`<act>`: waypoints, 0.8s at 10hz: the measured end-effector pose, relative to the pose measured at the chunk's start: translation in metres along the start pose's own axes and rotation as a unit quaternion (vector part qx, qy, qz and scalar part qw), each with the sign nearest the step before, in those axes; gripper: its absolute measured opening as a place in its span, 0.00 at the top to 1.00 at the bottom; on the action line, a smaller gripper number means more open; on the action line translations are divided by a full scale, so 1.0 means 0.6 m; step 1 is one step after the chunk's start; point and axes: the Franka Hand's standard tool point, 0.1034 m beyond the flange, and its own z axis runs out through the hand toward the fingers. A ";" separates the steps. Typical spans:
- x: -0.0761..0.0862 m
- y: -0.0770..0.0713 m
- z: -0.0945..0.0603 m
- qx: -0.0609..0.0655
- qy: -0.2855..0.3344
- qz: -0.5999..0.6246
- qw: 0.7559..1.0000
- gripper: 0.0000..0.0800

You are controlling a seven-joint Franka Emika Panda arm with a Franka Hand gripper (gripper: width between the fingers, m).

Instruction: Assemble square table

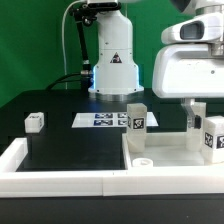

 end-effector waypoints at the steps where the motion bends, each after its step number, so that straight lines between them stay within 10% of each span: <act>1: 0.000 0.002 0.000 0.000 0.000 0.003 1.000 0.19; 3: 0.000 0.002 0.000 0.000 0.000 0.003 1.000 0.52; 8: 0.000 0.003 0.001 0.000 0.000 0.076 0.997 0.63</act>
Offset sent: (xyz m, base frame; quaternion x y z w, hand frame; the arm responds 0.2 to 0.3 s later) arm 0.0000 0.0000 0.0000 0.0000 0.0000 0.0000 1.0000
